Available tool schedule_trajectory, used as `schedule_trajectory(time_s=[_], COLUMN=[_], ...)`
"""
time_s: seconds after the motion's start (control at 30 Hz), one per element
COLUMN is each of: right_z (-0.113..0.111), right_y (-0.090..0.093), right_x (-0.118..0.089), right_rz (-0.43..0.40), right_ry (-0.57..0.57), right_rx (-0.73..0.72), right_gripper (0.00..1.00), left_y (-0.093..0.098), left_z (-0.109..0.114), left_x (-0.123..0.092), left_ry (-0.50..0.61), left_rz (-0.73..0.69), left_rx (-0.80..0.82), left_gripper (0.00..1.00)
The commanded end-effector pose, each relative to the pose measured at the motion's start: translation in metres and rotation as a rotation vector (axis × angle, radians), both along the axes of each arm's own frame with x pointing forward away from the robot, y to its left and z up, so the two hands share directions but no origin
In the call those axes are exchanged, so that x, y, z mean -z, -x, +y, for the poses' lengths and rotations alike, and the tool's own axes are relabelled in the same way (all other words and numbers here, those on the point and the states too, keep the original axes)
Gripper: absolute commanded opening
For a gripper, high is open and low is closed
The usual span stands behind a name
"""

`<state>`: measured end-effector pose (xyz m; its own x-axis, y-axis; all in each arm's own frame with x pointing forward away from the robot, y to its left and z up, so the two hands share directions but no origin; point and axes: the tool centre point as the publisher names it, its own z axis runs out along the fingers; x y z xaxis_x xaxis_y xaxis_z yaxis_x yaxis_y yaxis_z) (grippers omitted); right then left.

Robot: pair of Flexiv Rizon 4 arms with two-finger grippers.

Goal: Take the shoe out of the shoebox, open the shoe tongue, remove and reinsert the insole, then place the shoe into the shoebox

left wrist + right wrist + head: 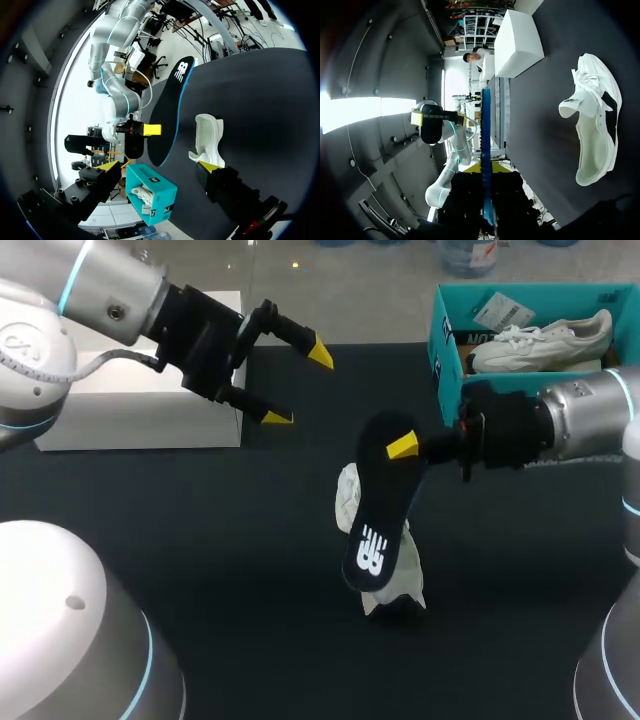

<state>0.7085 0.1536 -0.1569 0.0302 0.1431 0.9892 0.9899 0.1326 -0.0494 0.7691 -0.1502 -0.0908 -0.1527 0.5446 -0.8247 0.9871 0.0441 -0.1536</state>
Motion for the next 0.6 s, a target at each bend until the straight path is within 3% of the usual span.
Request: schedule_trajectory(time_s=[0.03, 0.17, 0.37, 0.6], right_z=[0.004, 0.004, 0.004, 0.004], right_y=[-0.004, -0.004, -0.004, -0.004], right_x=[0.003, 0.003, 0.003, 0.003], right_rz=[0.002, 0.002, 0.002, 0.002], right_ry=[0.001, 0.001, 0.001, 0.001], right_rx=[-0.009, -0.009, -0.009, -0.009], right_gripper=[0.00, 0.00, 0.00, 0.00], left_y=[0.000, 0.000, -0.010, -0.027], left_z=[-0.001, -0.001, -0.013, -0.021], left_x=[0.000, 0.000, -0.021, -0.025], left_ry=[-0.003, -0.003, -0.138, -0.279], left_rz=[0.000, 0.000, -0.194, -0.228], left_rx=[0.000, 0.000, 0.159, 0.327], left_gripper=[1.00, 1.00, 1.00, 1.00])
